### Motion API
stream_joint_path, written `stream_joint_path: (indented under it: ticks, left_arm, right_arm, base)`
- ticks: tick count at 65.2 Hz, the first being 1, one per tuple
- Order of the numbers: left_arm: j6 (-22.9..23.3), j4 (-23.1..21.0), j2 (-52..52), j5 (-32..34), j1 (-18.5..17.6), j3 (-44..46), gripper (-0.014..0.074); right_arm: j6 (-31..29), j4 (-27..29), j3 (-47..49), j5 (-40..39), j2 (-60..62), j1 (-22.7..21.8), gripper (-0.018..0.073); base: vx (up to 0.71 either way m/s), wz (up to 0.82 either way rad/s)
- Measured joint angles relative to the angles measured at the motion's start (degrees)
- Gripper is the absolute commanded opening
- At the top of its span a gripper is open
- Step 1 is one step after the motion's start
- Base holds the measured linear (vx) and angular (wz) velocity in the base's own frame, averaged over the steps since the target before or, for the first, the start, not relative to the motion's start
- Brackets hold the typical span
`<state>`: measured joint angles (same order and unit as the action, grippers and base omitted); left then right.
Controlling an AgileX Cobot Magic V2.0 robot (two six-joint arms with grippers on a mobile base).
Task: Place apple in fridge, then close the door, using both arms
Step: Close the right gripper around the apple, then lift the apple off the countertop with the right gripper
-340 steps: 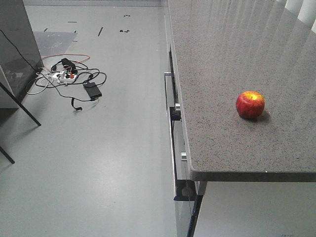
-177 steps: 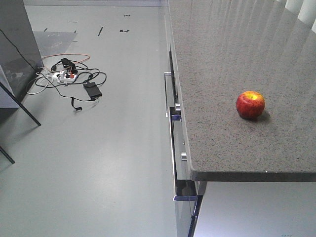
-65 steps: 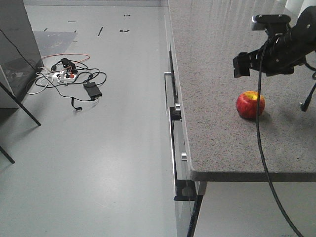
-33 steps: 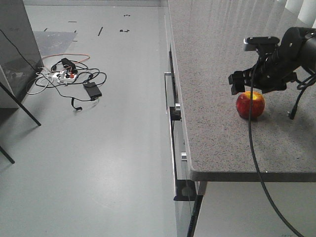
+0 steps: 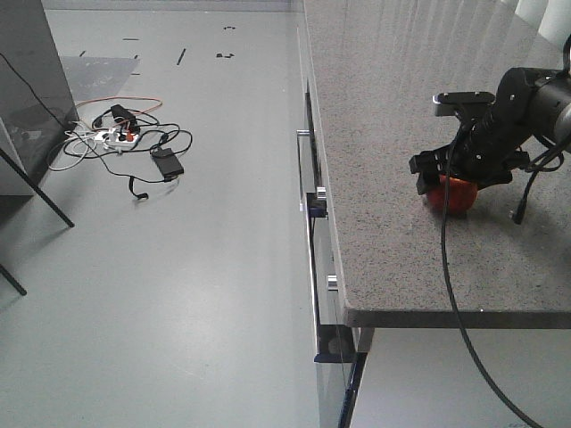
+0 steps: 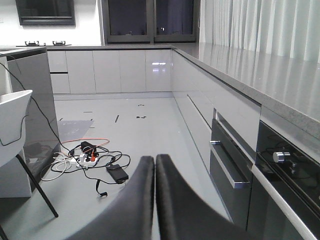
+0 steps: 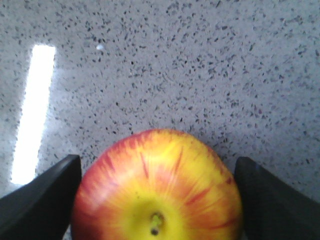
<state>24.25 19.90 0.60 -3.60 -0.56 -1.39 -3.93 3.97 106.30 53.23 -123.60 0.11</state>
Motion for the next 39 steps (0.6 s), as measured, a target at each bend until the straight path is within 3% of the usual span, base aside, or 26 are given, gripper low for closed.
stream_joint_path:
  ticks: [24, 39]
  left_arm:
    - [0.0, 0.0, 0.0, 0.0, 0.0, 0.0, -0.0007]
    - [0.0, 0.0, 0.0, 0.0, 0.0, 0.0, -0.0007]
  right_arm:
    - [1.1, -1.7, 0.2, 1.6, 0.1, 0.0, 0.0217]
    - [-4.0, 2.9, 0.0, 0.6, 5.6, 0.0, 0.0106]
  base:
    - [0.0, 0.0]
    - [0.0, 0.0]
